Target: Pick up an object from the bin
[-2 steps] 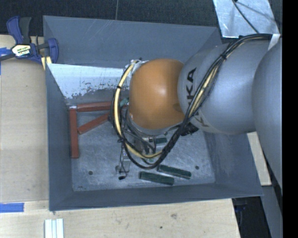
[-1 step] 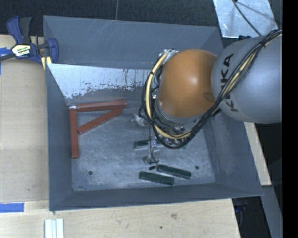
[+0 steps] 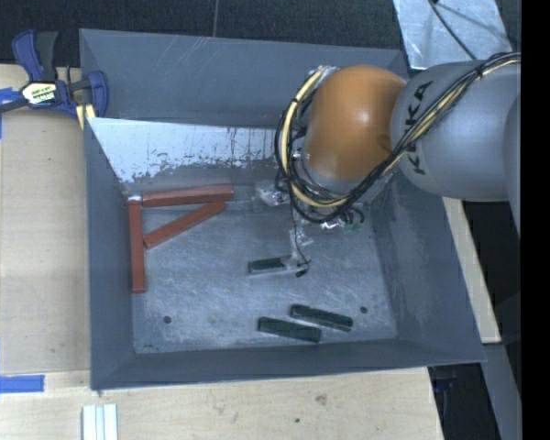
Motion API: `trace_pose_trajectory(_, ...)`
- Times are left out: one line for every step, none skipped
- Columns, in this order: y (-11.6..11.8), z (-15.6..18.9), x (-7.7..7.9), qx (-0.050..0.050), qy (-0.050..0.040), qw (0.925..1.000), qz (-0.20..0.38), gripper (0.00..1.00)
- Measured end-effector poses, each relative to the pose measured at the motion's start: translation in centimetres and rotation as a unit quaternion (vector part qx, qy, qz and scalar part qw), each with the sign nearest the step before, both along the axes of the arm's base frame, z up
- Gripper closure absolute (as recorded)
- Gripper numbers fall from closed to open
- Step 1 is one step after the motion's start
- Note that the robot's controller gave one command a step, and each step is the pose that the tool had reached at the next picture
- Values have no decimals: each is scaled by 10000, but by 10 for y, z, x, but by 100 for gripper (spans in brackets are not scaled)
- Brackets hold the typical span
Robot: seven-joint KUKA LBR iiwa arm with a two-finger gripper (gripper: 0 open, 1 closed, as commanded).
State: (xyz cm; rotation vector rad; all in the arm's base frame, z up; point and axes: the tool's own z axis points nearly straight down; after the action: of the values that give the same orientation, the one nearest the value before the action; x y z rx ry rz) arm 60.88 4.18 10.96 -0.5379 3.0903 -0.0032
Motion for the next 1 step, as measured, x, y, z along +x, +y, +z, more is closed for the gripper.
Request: trace_pose_trajectory(-18, -42, -20, 5, 33, 9999, 125, 0)
